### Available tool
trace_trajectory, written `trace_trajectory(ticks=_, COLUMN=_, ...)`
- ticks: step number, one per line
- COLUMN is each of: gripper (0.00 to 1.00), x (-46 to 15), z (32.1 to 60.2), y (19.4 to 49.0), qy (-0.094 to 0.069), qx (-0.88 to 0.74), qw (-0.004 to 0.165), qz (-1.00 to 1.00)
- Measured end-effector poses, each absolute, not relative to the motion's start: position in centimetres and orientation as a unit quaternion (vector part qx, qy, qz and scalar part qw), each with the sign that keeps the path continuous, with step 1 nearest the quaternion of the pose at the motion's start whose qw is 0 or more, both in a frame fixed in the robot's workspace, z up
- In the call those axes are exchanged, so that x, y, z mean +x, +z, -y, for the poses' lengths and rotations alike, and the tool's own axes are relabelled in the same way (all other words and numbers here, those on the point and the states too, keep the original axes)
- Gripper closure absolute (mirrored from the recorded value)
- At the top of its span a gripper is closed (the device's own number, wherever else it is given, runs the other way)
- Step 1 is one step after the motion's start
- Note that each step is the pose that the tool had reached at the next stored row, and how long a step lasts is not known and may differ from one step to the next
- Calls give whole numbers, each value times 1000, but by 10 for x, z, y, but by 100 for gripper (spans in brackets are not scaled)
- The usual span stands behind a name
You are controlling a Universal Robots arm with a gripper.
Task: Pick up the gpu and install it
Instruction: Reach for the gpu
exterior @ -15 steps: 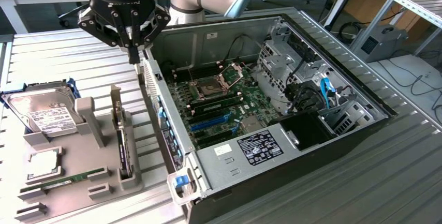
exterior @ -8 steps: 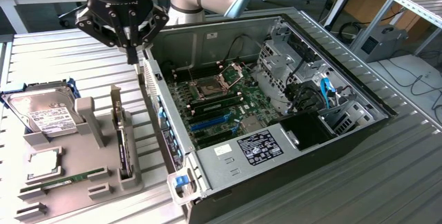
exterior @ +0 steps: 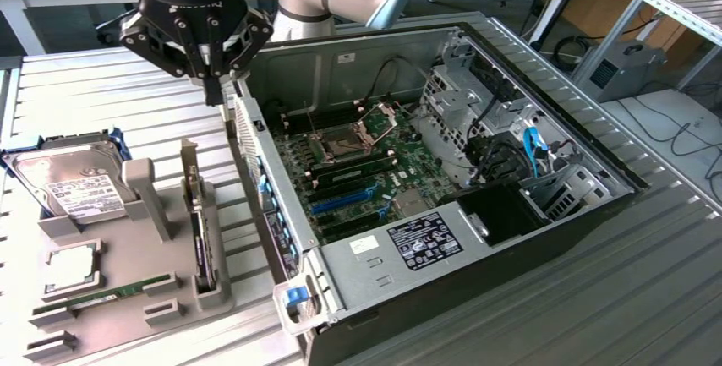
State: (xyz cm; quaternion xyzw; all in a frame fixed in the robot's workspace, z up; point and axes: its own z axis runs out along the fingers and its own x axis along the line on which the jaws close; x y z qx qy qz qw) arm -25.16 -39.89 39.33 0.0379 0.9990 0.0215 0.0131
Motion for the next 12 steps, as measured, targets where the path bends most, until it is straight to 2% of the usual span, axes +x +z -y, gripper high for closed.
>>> trace_trajectory(ticks=12, gripper=89, x=-257, z=399, y=393, qy=21, qx=38, qw=13, qz=-999)
